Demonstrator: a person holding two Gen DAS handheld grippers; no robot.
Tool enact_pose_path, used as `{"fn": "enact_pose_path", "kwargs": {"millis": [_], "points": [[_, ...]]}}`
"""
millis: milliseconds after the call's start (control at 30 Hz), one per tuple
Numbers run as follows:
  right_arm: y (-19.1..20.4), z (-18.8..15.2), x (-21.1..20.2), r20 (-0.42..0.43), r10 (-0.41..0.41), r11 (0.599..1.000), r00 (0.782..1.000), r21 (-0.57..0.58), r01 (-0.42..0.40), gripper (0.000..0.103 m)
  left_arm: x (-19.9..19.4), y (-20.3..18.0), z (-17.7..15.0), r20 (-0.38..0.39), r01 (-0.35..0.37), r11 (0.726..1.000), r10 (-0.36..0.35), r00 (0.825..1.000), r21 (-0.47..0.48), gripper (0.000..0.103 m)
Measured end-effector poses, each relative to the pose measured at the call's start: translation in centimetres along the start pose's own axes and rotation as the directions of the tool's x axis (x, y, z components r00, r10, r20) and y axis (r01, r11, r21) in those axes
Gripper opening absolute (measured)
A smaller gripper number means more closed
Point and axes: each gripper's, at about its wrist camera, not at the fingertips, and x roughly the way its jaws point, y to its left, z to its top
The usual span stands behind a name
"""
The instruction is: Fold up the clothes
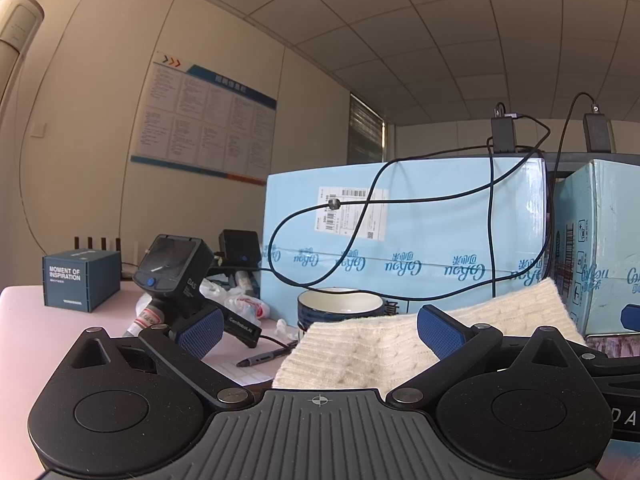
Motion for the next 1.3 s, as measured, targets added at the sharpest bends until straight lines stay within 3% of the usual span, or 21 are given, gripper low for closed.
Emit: {"fn": "enact_pose_path", "kwargs": {"millis": [1300], "points": [[-0.02,-0.05,-0.02,-0.001,0.001,1.0,1.0,0.002,-0.001,0.103,-0.14,-0.09,-0.06,0.003,0.018,1.0,-0.018,1.0,0.002,0.103]]}}
